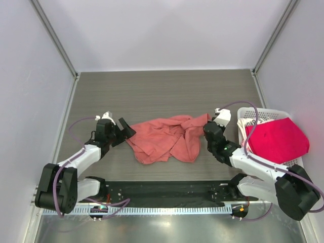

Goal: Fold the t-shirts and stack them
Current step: Flatten the tshirt out

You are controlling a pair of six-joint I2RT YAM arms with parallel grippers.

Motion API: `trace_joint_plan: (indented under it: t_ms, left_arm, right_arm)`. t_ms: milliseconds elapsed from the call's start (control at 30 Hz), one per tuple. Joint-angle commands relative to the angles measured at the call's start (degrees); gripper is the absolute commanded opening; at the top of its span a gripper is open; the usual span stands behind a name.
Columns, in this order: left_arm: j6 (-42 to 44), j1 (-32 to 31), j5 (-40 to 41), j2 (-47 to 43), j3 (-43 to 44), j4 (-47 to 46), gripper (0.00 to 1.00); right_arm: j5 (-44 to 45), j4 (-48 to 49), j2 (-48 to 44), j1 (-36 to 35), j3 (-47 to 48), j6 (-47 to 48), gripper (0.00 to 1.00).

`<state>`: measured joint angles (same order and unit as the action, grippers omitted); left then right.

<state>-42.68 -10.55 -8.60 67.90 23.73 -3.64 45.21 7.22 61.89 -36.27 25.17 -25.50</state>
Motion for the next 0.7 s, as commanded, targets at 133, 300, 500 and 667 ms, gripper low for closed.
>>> trace_joint_plan:
  t_ms: [133, 300, 500, 667]
  left_arm:
    - [2.68, -2.99, -2.3, 3.53, 1.14, -6.38, 0.92]
    - [3.3, -4.04, -4.57, 10.4, 4.74, -5.85, 0.77]
    - [4.35, -4.31, -6.16, 13.23, 6.59, -6.03, 0.33]
    - [5.76, -4.31, -2.04, 6.04, 5.46, -4.1, 0.0]
  right_arm:
    - [10.06, 4.11, -10.64, -0.2, -3.45, -4.12, 0.01]
    - [11.74, 4.55, -14.25, -0.12, -5.3, -4.82, 0.01]
    - [11.83, 4.03, -13.11, -0.12, -4.6, -4.91, 0.01]
    - [12.09, 3.68, -13.63, -0.2, -4.69, -5.09, 0.01]
